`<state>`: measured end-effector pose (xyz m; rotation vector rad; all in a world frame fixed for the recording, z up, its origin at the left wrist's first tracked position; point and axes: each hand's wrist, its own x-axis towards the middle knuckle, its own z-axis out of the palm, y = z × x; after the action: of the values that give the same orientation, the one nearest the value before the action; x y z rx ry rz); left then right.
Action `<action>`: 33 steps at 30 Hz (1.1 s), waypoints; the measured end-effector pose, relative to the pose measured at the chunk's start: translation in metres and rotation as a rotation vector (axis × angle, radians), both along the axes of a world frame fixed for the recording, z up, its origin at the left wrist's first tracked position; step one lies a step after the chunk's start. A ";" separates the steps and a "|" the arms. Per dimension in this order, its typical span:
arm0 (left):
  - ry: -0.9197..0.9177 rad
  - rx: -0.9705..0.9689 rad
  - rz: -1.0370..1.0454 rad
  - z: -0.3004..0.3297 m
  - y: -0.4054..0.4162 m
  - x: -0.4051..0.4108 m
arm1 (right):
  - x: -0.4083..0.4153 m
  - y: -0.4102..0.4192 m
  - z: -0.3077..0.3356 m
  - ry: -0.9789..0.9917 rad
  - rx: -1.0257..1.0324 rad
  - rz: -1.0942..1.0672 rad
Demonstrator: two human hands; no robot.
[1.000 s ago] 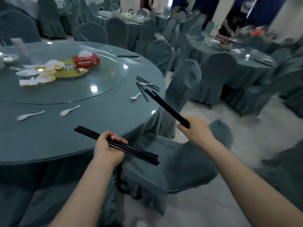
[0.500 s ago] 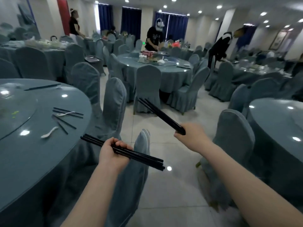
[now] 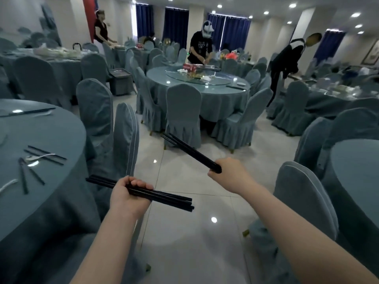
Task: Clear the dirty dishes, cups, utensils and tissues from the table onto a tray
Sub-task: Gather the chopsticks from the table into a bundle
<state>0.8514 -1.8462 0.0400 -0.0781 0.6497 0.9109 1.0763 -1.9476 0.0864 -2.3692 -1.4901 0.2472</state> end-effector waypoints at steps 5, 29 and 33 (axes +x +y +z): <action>-0.001 -0.043 0.081 -0.012 0.077 0.030 | 0.031 0.093 -0.014 0.114 -0.059 0.075; 0.050 -0.105 0.980 -0.057 0.325 0.029 | 0.014 0.561 -0.054 0.160 -0.232 0.965; 0.070 -0.141 1.128 -0.065 0.336 -0.002 | -0.030 0.603 -0.068 0.192 -0.271 1.062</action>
<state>0.8495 -1.5099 -0.0246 -0.5834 0.7272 1.9519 1.0462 -1.3445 0.0189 -1.3998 -2.5695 0.9205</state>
